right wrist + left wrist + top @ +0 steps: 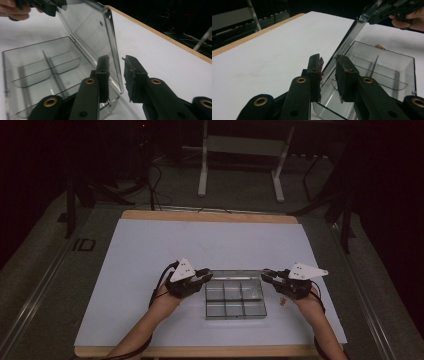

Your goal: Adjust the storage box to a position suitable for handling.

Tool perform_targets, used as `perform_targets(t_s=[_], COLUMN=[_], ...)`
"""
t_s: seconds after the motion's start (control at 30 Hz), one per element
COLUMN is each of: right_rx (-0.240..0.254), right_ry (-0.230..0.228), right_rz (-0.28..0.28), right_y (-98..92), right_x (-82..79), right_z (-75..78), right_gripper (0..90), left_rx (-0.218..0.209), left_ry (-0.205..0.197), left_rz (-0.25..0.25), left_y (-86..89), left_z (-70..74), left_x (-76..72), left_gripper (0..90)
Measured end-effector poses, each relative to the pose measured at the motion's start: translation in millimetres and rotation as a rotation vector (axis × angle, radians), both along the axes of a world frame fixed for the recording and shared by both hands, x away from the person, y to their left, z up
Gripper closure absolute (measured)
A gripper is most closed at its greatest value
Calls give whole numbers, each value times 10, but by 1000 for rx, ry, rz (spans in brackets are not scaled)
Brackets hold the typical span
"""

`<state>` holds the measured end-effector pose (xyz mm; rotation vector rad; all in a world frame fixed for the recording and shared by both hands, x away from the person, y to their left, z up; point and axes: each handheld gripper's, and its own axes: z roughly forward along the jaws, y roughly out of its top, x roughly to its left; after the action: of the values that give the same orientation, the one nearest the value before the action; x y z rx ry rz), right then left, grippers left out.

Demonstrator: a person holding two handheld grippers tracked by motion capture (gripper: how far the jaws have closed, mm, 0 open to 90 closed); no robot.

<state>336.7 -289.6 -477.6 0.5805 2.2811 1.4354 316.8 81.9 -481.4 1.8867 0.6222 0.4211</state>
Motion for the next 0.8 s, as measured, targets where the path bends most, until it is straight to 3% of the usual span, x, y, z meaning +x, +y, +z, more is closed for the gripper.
perform_targets(t_s=[0.17,0.6,0.8], right_rx=[7,16,9], right_ry=[3,23,51], right_rz=[-25,-67,-85], right_y=[30,109,139], right_x=[34,138,205], right_z=[-35,-94,-165], right_gripper=[744,744,739], left_rx=[-29,-42,-44], left_ry=[8,36,77], left_rz=[26,66,74], left_y=[-17,-40,-37], left_z=[-36,-96,-147], left_x=[50,184,247], left_gripper=[745,746,746])
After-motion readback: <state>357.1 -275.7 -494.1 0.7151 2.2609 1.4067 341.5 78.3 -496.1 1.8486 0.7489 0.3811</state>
